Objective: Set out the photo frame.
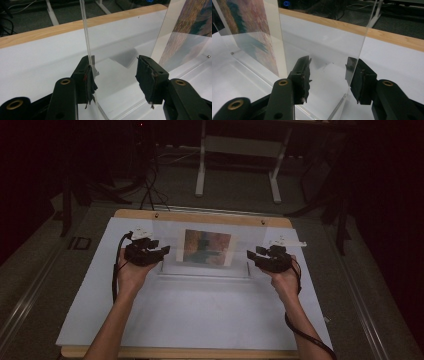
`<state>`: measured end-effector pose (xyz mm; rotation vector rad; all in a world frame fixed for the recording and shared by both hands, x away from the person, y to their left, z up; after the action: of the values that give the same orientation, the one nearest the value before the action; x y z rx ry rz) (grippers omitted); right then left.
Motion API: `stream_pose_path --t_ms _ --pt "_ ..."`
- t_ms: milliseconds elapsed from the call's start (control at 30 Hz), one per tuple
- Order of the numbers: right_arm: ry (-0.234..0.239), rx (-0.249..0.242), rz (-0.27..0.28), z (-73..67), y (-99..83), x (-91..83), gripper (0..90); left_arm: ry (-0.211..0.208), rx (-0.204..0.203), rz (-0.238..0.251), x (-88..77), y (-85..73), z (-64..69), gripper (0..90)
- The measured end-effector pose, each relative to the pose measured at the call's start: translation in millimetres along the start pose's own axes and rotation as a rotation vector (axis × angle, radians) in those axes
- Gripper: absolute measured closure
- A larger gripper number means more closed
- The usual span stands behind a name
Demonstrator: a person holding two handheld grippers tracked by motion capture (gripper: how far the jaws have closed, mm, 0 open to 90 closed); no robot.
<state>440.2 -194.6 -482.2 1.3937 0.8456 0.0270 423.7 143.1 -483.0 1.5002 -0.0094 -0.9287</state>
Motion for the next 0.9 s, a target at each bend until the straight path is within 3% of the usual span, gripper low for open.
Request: stream_pose_path --t_ms 900 --pt "0.02 -0.001 -0.01 -7.7 -13.6 0.1 53.4 0.018 -0.017 -0.011 -7.1 -16.7 5.2 48.7"
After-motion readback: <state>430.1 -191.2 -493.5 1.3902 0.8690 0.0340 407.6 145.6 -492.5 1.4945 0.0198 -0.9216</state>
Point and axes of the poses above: each handheld gripper's, and its own axes: x roughly forward along the jaws, y roughly out of its top, z roughly to its right, the point moved 8 cm from there along x, roughly forward along the jaws, and after that the axes turned 5 degrees about -y, right-handed, at the moved point
